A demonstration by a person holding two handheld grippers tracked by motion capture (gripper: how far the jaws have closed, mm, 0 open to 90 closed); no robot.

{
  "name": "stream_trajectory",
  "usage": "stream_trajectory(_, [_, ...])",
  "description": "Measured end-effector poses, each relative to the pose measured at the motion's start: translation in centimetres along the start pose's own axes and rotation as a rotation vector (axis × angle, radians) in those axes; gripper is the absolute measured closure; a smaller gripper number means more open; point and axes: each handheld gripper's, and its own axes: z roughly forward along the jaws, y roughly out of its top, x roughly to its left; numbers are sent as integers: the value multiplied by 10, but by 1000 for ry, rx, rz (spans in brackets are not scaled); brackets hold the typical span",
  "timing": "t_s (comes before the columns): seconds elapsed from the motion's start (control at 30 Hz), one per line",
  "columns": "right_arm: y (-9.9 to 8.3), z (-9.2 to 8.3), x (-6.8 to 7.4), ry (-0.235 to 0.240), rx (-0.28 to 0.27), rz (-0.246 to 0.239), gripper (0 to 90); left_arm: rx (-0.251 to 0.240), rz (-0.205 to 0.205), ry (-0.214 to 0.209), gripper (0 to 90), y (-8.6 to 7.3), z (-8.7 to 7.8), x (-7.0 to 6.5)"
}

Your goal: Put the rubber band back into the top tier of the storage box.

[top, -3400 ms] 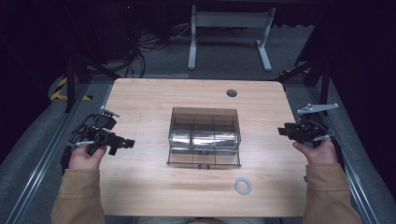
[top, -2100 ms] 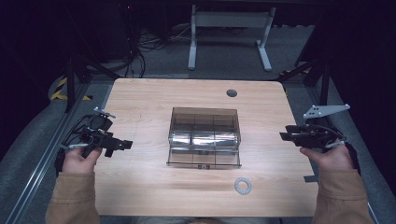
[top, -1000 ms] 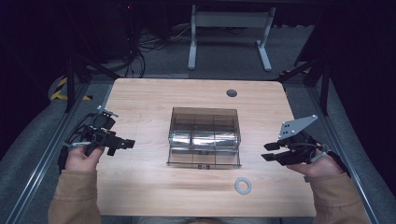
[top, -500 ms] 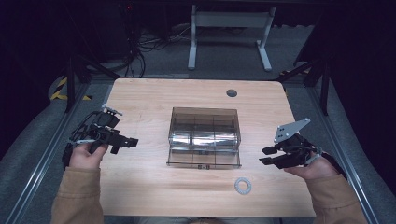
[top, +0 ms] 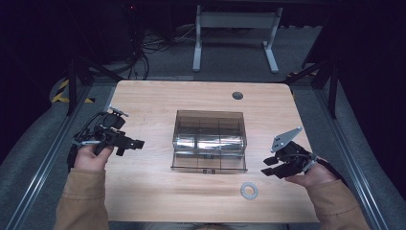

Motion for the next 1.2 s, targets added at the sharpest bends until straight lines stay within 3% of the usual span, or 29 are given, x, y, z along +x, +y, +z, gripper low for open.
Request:
stream_trajectory(0.5, [2,32,5,25,61,-34,587,-2,-2,-4,165,4,2,0])
stream_trajectory(1.2, [3,63,12,64,161,-48,585,-2,-16,-6,165,3,-1,5])
